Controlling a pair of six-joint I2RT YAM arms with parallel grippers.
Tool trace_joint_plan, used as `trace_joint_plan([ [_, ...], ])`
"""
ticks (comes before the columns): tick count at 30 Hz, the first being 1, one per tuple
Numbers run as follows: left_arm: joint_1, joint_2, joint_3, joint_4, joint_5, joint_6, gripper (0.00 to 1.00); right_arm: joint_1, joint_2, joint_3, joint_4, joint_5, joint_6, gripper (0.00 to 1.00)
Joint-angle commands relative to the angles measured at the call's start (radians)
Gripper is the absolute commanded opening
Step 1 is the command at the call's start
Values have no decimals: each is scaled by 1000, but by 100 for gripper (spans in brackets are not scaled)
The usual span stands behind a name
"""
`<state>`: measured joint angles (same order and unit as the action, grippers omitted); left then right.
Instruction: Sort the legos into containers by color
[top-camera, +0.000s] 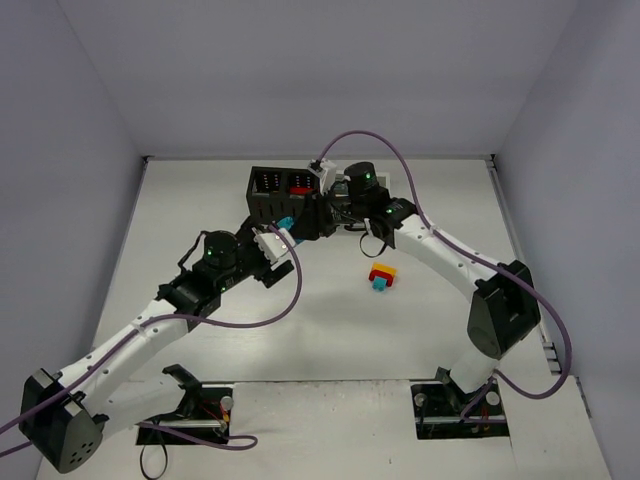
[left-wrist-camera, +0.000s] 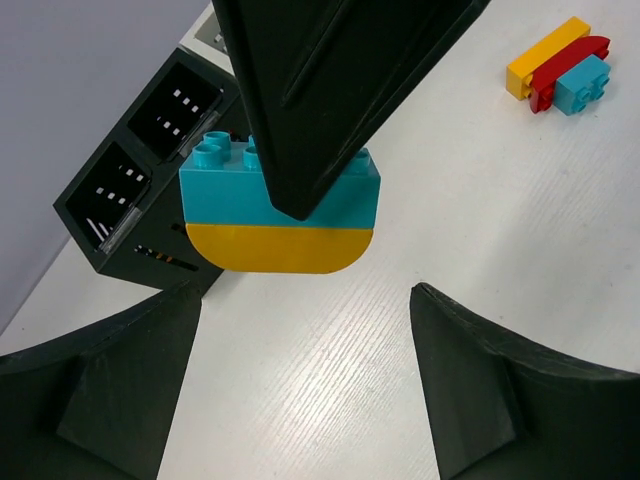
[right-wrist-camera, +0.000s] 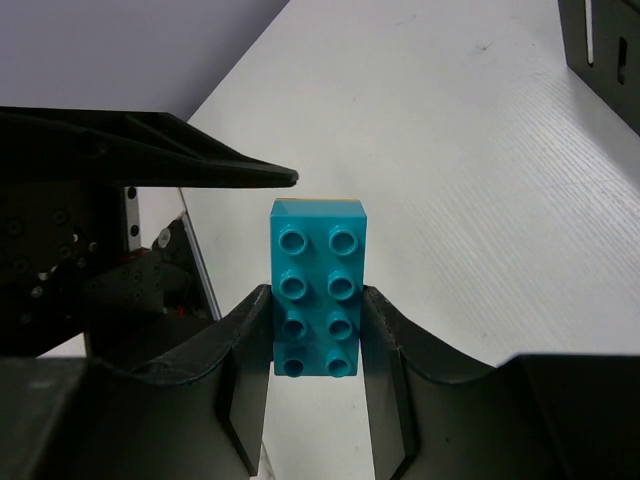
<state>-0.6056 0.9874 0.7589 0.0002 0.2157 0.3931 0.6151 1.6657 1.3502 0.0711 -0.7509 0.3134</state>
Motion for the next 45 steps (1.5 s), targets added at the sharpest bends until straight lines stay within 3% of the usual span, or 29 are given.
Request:
trace_joint_plan([
  [1, 9, 13, 25, 89, 42, 12, 78, -6, -70, 4, 58, -77, -10, 0],
  [18, 50, 33, 30, 201, 139, -48, 78, -32, -61, 0, 59, -240, -5, 0],
  [35, 56, 71, 45, 236, 189, -95, 78, -40, -40, 21, 59, -258, -11, 0],
  [38, 76, 53, 45, 219, 200, -128, 78, -66, -44, 13, 58, -260, -29, 0],
  [45, 185, 22, 77, 172, 296, -377, 78, -138, -70, 17, 58, -288, -137, 0],
])
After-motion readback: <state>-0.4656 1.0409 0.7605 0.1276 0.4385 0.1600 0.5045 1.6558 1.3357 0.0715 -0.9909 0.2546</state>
